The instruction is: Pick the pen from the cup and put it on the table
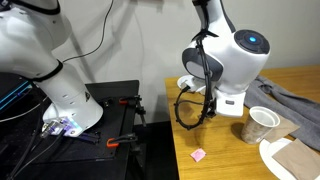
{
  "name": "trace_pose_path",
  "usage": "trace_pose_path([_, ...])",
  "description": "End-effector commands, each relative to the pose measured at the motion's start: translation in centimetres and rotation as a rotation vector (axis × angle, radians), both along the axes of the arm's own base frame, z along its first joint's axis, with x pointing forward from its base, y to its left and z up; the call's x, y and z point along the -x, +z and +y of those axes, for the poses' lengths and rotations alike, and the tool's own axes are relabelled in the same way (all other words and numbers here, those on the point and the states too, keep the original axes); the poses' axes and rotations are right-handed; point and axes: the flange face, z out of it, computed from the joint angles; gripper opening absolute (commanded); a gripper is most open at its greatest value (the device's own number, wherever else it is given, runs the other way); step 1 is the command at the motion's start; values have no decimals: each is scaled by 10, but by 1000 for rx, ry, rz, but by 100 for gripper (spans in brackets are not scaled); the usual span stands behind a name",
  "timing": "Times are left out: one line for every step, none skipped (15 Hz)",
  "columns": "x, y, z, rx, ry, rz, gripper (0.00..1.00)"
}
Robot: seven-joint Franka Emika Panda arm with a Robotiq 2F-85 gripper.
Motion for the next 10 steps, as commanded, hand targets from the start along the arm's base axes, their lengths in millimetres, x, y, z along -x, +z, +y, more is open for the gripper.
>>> trace_pose_path([-5,-12,-3,-5,7,-3,3])
trace_pose_path([-5,-15,-2,2,8,6,31])
trace_pose_path([-6,-16,-2,6,7,9,38])
trace_pose_path([-6,-17,-2,13,7,14,45])
trace_pose_path([-6,-17,-2,15,13,14,51])
trace_pose_path([-6,-15,-1,20,15,15,58])
trace_pose_path([-7,-12,0,29,19,11,67])
trace_pose_path([-8,-8,1,39,23,9,73])
trace_pose_path([-9,-4,2,47,32,5,82])
trace_pose_path([-10,2,4,55,41,4,88])
